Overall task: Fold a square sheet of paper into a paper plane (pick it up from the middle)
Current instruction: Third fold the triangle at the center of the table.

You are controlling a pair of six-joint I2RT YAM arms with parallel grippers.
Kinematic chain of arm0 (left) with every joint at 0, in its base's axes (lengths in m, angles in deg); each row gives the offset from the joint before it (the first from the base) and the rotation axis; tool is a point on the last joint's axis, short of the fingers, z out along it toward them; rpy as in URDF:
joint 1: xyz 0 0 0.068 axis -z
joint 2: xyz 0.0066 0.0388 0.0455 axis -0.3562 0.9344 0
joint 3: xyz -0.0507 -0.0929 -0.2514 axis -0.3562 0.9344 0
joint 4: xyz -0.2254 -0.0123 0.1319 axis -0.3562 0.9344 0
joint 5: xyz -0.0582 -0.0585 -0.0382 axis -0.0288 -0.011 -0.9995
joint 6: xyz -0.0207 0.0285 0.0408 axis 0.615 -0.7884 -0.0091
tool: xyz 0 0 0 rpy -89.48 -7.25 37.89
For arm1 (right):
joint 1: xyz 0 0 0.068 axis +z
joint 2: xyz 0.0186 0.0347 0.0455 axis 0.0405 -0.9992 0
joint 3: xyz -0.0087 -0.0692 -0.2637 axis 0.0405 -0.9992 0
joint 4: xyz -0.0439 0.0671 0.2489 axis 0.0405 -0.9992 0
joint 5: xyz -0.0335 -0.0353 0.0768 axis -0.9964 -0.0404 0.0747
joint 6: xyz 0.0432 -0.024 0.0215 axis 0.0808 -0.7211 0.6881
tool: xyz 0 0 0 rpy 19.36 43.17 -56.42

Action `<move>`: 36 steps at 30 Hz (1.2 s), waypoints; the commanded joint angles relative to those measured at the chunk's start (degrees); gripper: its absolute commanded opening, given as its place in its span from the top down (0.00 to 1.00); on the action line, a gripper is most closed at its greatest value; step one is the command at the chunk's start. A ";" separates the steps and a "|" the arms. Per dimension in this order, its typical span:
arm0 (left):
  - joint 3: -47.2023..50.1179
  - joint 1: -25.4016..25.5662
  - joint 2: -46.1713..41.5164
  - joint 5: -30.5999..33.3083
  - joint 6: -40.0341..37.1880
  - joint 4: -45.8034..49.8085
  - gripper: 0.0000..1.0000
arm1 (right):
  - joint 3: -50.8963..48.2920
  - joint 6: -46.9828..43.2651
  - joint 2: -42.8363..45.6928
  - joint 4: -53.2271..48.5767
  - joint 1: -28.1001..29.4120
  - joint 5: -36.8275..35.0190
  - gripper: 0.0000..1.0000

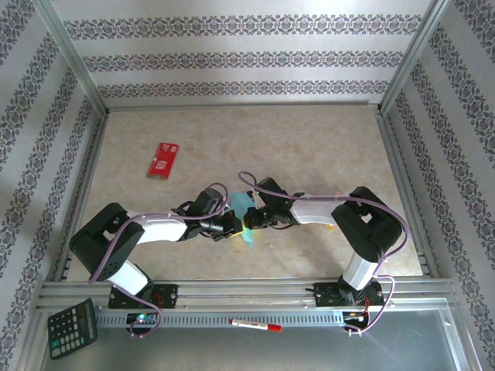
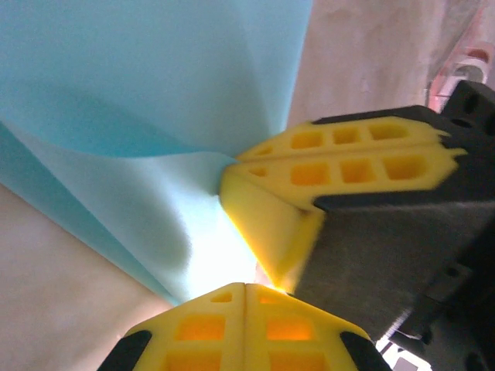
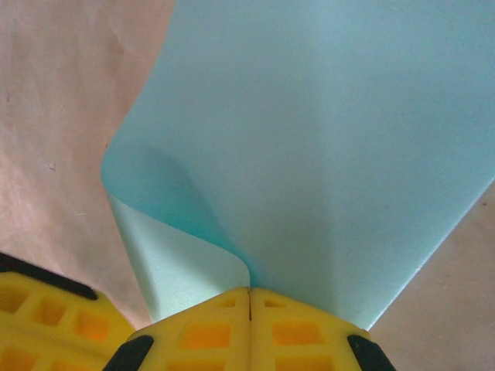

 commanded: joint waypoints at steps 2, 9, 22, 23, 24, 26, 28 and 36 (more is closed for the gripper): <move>-1.33 -1.14 2.85 -0.78 -2.31 0.24 1.00 | -2.89 0.30 -3.19 -7.19 -0.12 -4.20 1.00; -1.42 -1.28 2.34 -1.06 -3.60 1.41 1.00 | -3.12 0.30 -3.02 -7.46 -0.15 -4.20 1.00; -3.53 -5.13 0.76 -1.34 -7.22 6.04 1.00 | -3.02 0.29 -3.01 -7.24 -0.19 -4.11 1.00; -3.80 -5.23 1.45 -1.60 -7.52 6.06 1.00 | -3.02 0.21 -2.89 -7.25 -0.15 -4.11 1.00; -4.04 -5.42 2.04 -1.81 -7.81 6.15 1.00 | -3.03 0.19 -2.93 -7.29 -0.11 -4.11 1.00; -4.27 -5.96 3.34 -1.89 -8.17 5.88 1.00 | -3.18 0.25 -3.00 -7.23 -0.15 -4.11 1.00; -4.22 -6.40 4.60 -2.27 -8.35 5.39 1.00 | -3.29 0.26 -2.99 -7.19 -0.11 -4.11 1.00; -5.76 -7.20 3.84 -3.66 -9.25 6.75 0.99 | -3.46 0.32 -2.67 -7.23 -0.16 -4.20 1.00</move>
